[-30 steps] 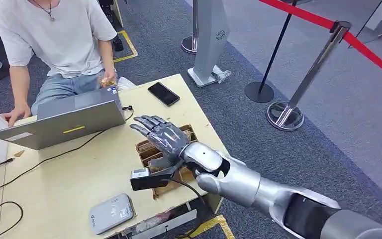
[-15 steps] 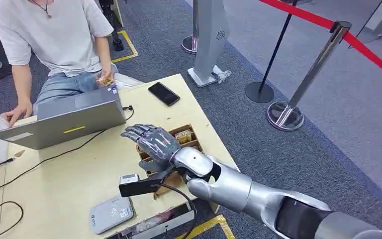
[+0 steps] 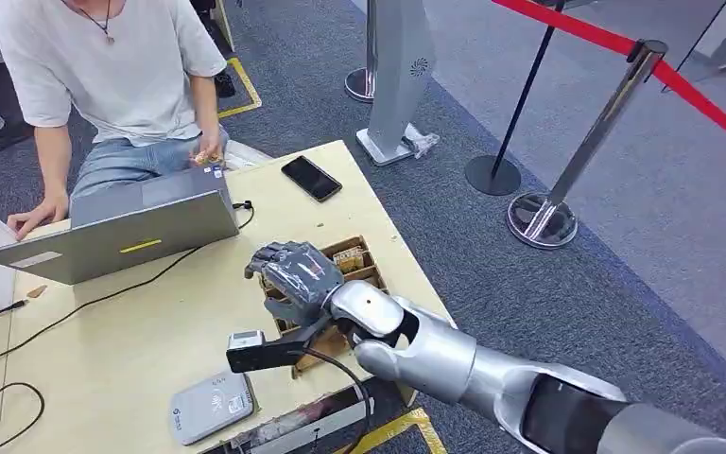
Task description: Pass the card to the sensor for recognition and then transmit it.
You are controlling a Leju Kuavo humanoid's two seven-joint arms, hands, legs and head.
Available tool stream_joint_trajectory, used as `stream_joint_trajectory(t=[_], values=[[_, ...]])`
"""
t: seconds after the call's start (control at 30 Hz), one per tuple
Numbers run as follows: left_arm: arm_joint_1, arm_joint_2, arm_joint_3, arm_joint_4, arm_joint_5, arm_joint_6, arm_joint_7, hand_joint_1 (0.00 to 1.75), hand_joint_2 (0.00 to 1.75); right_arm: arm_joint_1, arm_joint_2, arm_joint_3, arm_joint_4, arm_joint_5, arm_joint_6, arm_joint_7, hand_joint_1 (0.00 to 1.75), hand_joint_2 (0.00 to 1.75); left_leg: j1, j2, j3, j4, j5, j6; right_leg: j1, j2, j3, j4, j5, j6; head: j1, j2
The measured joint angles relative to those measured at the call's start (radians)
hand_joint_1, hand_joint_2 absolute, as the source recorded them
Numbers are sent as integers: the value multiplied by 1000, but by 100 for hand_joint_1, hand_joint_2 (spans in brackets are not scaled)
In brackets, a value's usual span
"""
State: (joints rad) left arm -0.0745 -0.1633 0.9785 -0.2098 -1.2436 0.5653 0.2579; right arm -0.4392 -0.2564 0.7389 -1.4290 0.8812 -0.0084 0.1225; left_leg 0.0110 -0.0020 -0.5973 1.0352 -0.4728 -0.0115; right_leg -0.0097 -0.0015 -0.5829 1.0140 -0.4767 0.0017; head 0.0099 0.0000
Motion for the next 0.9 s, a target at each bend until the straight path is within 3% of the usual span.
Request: stream_joint_trajectory(t=[0.43,0.9], values=[[0,0,0,0,-6,1,-1,0,0,4,23,-24,45,29,1,13,72,175,0,0,0,0,0,0,0,0,0,0,0,0,0,0],[0,0,0,0,-8,0,-12,0,0,2,31,-48,94,35,0,14,72,175,0,0,0,0,0,0,0,0,0,0,0,0,0,0]])
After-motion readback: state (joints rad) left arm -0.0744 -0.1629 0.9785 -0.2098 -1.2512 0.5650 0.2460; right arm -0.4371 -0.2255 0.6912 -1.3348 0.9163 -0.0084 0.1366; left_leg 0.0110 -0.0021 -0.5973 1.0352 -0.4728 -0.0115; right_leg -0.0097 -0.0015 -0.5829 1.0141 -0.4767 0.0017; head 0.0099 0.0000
